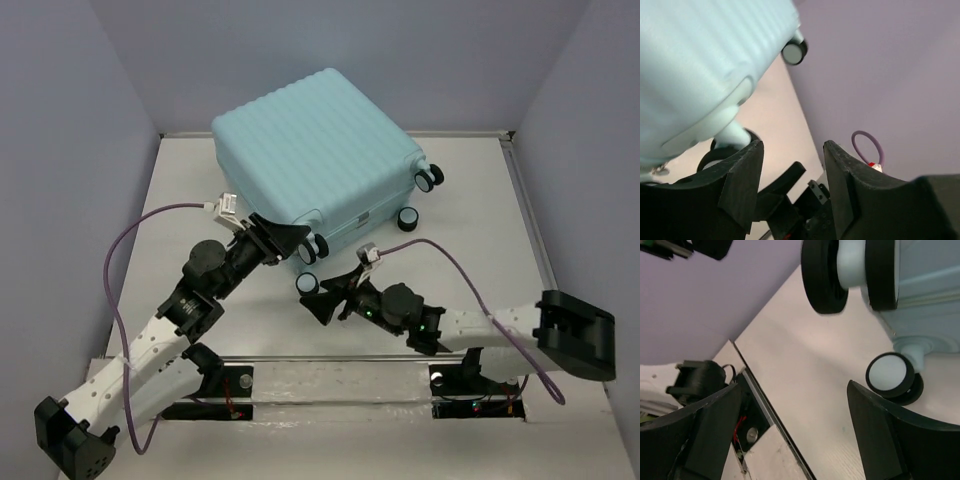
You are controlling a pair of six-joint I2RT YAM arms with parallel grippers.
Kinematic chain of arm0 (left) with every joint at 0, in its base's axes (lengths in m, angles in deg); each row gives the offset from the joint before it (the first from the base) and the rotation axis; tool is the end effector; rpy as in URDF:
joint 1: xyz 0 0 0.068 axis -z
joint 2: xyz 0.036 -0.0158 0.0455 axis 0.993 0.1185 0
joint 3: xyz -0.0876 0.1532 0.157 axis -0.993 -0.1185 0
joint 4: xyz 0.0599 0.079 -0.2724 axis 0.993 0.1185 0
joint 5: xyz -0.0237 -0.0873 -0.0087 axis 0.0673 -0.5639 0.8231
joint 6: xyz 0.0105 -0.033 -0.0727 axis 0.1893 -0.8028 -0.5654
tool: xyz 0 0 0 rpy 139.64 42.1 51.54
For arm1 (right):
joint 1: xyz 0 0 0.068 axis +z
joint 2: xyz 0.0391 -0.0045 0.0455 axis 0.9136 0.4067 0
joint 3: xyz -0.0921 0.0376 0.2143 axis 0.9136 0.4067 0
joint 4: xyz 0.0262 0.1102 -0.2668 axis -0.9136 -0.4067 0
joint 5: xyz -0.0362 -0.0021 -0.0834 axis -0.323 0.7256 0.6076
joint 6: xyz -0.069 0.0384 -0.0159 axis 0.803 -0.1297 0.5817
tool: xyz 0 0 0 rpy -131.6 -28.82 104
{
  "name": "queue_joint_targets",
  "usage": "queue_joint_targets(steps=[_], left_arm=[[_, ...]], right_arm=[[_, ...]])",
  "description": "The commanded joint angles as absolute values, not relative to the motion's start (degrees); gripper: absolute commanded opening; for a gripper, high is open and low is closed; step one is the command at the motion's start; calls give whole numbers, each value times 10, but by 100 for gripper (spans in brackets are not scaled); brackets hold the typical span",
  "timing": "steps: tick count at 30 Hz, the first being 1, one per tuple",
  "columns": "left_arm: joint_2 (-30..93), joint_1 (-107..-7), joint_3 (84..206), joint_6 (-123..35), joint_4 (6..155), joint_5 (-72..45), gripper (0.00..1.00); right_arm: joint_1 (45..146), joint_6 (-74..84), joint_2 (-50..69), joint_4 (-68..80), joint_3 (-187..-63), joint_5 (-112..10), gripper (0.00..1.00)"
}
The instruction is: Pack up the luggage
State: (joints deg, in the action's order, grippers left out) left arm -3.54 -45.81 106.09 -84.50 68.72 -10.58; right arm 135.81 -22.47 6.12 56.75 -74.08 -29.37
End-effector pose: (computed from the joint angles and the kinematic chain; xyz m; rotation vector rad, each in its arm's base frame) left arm 0.2115 -0.1696 0.3002 -0.1304 1.6051 -1.3211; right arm 0.1282 0.3008 0.1440 -0.3419 1.7245 1.1880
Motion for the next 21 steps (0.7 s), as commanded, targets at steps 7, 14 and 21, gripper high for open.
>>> queue_joint_targets(steps=[7,14,21], left_arm=[[-51,-463,1041,-811,588,-85,64],[-107,-462,1024,-770,718,-37,63],[-214,-462,920,-790,821,6,57]], right_arm=[[1286,-140,-120,200,-859,-207,99],[1255,-23,28,104,-1046,-267,100],[1250,16,111,3,-1147,-268,100]])
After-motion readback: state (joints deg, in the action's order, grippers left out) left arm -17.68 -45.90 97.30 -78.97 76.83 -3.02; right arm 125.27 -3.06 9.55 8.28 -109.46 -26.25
